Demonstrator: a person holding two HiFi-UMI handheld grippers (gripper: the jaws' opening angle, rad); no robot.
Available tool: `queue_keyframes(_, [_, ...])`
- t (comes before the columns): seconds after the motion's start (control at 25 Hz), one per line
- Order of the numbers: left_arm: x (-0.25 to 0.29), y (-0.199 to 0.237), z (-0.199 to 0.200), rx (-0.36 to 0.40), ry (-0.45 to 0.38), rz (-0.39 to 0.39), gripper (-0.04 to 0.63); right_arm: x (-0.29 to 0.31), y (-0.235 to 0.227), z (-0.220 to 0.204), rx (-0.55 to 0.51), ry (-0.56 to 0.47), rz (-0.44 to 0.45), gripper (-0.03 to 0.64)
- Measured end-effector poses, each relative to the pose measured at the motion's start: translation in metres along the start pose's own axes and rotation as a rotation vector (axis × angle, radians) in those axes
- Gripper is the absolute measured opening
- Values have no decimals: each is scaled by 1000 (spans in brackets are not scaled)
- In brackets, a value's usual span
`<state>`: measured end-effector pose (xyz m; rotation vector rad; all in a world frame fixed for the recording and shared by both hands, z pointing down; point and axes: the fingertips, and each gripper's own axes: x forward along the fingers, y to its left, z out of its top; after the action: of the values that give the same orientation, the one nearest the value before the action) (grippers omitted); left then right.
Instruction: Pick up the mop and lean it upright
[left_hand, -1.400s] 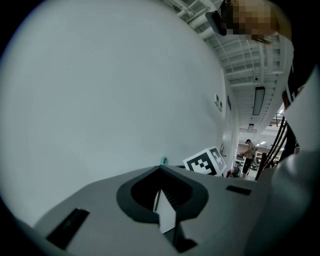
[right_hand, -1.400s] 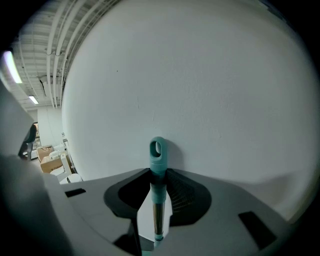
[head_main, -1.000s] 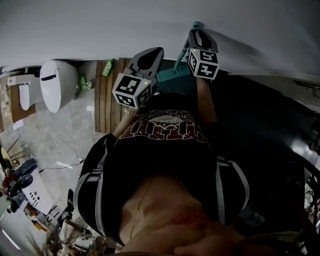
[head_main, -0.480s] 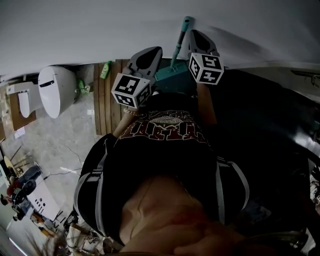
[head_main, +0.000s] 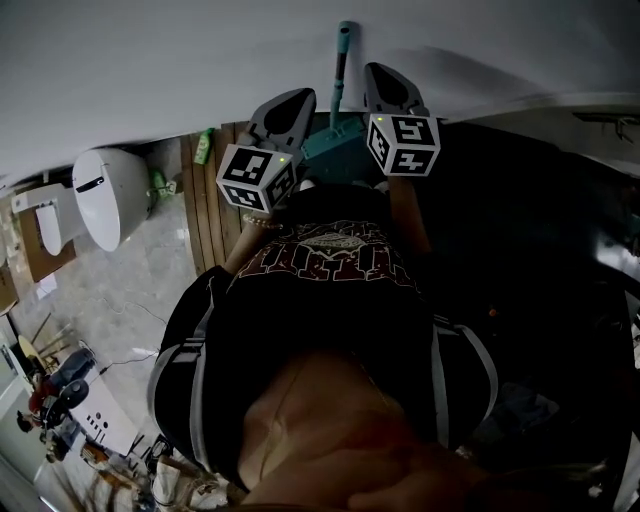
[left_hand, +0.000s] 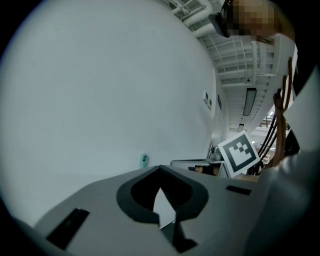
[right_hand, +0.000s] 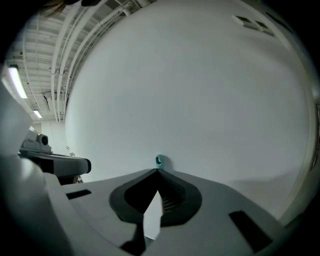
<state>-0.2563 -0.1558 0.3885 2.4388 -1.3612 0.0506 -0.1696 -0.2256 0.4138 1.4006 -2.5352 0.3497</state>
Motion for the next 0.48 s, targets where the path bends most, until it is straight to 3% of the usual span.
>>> queue_keyframes(0.48, [7, -23, -5, 2, -2, -20, 37, -56, 8, -11, 28, 18, 8, 18])
